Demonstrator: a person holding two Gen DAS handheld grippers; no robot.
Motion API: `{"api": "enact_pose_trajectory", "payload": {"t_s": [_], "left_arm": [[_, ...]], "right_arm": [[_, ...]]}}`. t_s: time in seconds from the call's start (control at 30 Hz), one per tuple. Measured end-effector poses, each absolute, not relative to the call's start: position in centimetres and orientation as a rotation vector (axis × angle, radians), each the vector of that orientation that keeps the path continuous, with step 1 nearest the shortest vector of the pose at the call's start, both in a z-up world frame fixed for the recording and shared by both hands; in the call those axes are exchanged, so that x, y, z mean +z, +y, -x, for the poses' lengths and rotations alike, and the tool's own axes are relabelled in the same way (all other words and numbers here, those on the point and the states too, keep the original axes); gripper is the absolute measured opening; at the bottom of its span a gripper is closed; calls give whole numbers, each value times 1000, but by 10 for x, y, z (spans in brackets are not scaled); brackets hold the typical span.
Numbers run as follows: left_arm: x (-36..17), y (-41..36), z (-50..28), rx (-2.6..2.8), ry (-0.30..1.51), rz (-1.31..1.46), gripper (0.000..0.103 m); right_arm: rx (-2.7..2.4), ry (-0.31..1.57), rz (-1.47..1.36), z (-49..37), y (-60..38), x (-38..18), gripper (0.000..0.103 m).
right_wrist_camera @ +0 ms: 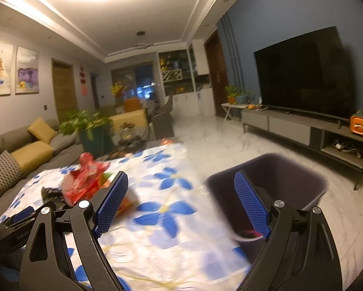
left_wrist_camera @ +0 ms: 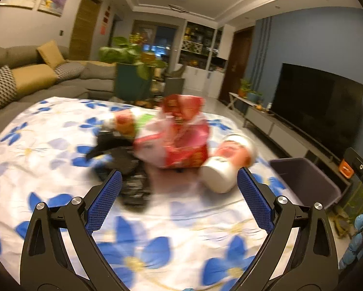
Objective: Collect trash
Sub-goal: 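Grasp the white-orange paper cup with the right tool while the left tool grasps the black bag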
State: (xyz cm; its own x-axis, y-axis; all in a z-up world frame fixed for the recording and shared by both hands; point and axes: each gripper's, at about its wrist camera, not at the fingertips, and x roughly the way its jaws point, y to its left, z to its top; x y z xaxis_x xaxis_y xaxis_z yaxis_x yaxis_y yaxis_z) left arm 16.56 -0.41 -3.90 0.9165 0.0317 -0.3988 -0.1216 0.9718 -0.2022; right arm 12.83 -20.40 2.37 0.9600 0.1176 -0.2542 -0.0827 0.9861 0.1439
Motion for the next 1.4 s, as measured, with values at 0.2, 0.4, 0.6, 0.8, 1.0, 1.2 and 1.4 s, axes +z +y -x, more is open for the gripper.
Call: {"api": "enact_pose_trajectory", "payload": {"t_s": [0.2, 0.4, 0.6, 0.8, 1.0, 1.2, 1.4], "left_arm": [[-47, 34, -151, 146, 389, 250, 94], [-54, 63, -140, 171, 387, 286, 94], [-56, 78, -134, 197, 367, 294, 94], [-59, 91, -135, 205, 357, 307, 94], [-62, 94, -141, 187, 371, 320, 94], [-66, 94, -148, 170, 394, 322, 94], [-70, 95, -160, 124, 434, 352, 94]], "right_arm": [[166, 337, -141, -147, -158, 8, 87], [188, 393, -160, -173, -124, -4, 87], [168, 433, -171, -197, -105, -13, 87], [143, 459, -186, -217, -91, -18, 87], [139, 516, -238, -237, -90, -26, 85], [147, 552, -249, -246, -88, -33, 76], [169, 545, -231, -241, -89, -31, 73]]}}
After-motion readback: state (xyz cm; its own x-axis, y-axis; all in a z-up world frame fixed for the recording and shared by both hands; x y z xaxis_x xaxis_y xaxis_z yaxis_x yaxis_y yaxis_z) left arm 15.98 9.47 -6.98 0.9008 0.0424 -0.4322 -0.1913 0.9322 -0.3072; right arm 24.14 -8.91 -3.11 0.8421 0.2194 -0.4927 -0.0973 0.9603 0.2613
